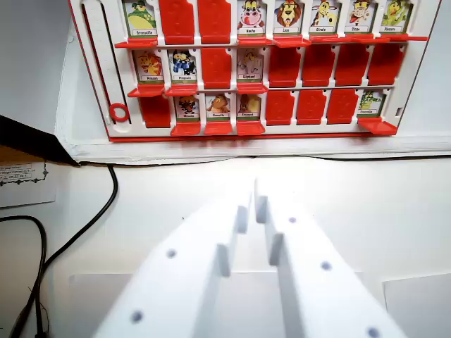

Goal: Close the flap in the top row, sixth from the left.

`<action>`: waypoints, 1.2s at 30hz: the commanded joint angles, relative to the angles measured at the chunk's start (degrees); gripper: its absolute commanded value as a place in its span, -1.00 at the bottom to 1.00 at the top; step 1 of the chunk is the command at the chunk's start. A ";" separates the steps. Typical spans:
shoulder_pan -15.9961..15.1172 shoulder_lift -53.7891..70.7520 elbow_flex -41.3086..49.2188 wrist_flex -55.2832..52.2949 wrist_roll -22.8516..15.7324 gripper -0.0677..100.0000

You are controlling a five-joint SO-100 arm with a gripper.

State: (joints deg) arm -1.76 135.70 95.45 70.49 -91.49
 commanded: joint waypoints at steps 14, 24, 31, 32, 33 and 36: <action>2.02 1.85 4.75 -6.33 -1.41 -1.00; 7.82 -5.62 19.07 -31.03 -4.39 -1.00; 10.20 -20.39 19.16 -43.77 -5.54 -1.00; 10.20 -22.15 18.63 -44.82 -5.54 -1.00; 10.20 -23.82 18.02 -45.62 -5.54 -1.00; 10.55 -28.83 17.14 -49.48 -5.98 -1.00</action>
State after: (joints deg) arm 8.26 109.34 117.33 25.93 -96.86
